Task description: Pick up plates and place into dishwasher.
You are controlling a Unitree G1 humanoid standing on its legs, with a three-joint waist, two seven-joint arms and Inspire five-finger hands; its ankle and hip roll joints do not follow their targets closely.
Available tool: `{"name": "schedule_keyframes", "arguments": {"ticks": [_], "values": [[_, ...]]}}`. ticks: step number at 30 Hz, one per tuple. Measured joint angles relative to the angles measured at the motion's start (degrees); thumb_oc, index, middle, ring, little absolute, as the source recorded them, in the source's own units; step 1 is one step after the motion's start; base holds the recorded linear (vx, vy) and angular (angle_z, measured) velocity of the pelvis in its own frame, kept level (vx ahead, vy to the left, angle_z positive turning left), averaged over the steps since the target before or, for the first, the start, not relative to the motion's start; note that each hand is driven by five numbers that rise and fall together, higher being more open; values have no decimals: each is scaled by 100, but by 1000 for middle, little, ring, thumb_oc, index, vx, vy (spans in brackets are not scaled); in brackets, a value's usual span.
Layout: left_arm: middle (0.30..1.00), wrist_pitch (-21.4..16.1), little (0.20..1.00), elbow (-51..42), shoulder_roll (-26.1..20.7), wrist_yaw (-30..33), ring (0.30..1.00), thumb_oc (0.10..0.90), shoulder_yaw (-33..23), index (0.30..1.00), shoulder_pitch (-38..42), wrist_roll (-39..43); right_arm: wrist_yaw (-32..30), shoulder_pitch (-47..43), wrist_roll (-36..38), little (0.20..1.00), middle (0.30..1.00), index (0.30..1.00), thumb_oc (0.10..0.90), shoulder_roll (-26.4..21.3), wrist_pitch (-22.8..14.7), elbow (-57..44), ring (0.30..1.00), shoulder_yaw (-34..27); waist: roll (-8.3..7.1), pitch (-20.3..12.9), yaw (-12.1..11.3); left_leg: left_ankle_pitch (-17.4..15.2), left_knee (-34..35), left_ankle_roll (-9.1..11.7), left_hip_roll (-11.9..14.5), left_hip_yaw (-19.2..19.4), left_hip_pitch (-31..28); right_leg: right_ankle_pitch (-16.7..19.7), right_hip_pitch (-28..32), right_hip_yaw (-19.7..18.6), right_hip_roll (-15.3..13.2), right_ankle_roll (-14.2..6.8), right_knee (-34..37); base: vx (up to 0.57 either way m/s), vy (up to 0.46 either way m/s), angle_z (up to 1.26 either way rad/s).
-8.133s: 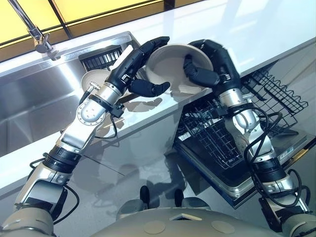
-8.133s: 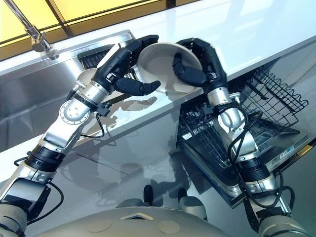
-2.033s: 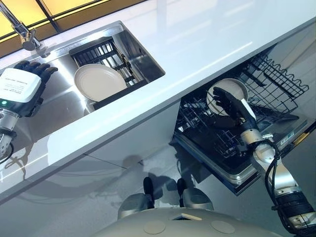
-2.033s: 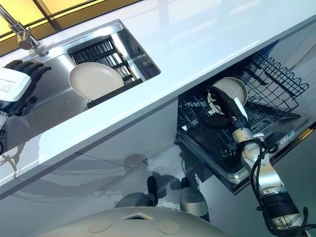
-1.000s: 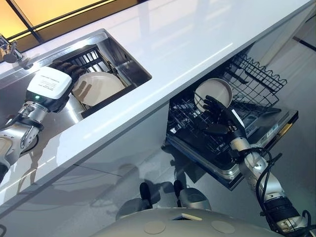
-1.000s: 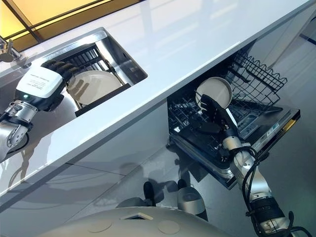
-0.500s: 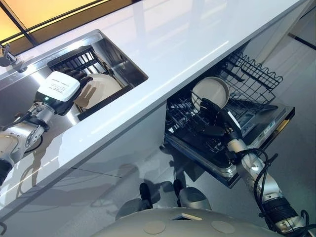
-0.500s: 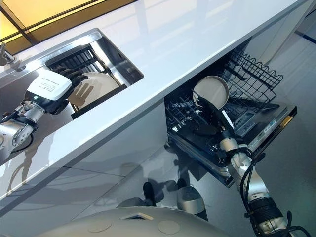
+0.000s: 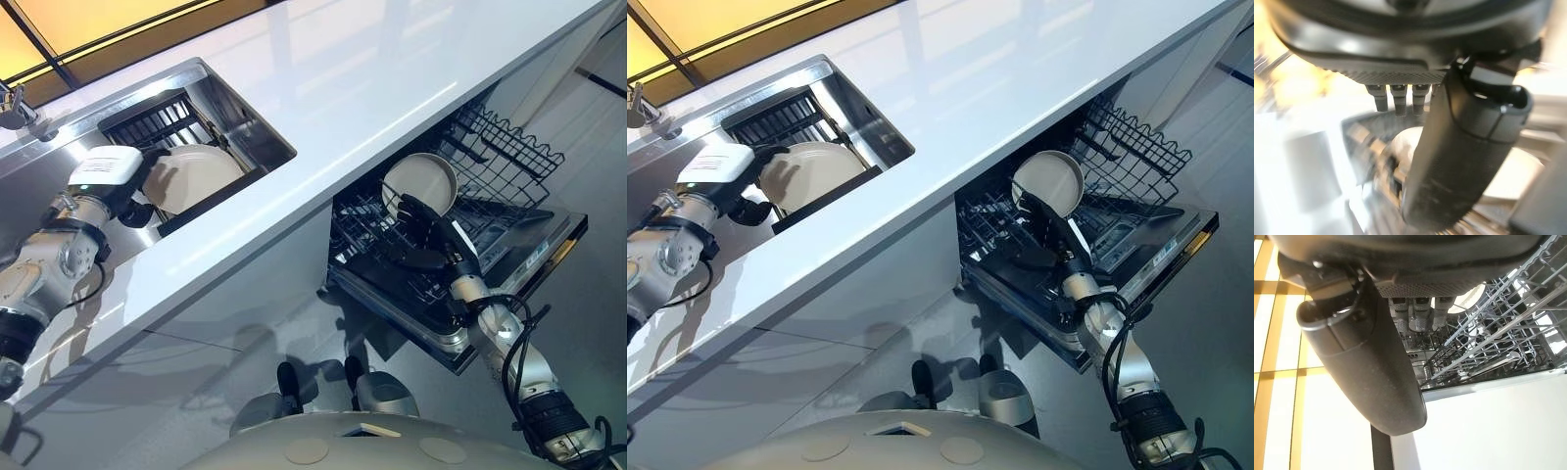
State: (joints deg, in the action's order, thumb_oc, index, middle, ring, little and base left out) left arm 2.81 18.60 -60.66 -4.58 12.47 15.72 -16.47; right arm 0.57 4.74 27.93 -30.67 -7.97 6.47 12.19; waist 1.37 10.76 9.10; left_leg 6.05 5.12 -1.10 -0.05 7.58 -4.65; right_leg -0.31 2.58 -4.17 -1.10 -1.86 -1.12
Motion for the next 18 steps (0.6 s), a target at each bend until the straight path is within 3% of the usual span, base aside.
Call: {"name": "schedule_keyframes", "arguments": {"ticks": [1, 4, 9, 13, 18], "values": [[900, 286, 900, -20, -3, -483, 900, 800, -135, 900, 2, 579, -42, -2, -13, 900, 900, 900, 800, 35, 84, -5, 900, 0, 20, 9, -4, 1, 0, -3, -3, -1, 1, 0, -1, 1, -11, 0, 4, 0, 0, 0], [900, 591, 900, -17, -105, -881, 900, 800, -215, 900, 302, 1545, -31, 7, -99, 900, 900, 900, 800, 41, 227, -5, 900, -3, 65, 23, -44, 1, 0, -4, -3, -8, 9, 0, 0, 11, -19, 0, 6, 0, 0, 0], [900, 611, 900, 340, -161, -982, 900, 800, -210, 900, 822, 2640, 10, 9, -115, 900, 900, 900, 800, 53, 255, -4, 900, -4, 210, 101, -21, 0, 0, -6, -3, -17, 31, 0, -2, 17, -18, 1, 7, 30, 7, 0], [900, 577, 900, 928, -160, -966, 900, 800, -123, 900, 1301, 2784, 6, 9, -114, 900, 900, 900, 800, 42, 260, -3, 900, -6, 229, 109, 85, -3, -1, -2, -3, -16, 31, 1, -4, 20, -13, 2, 10, 86, 7, -1], [900, 579, 900, 1632, -160, -835, 900, 800, 544, 900, 2104, 2765, 17, 27, -111, 900, 900, 900, 800, 28, 293, -2, 900, -9, 229, 110, 201, -14, -1, -3, -12, 0, 39, -1, -16, 18, -11, 2, 13, 90, 8, -2]]}}
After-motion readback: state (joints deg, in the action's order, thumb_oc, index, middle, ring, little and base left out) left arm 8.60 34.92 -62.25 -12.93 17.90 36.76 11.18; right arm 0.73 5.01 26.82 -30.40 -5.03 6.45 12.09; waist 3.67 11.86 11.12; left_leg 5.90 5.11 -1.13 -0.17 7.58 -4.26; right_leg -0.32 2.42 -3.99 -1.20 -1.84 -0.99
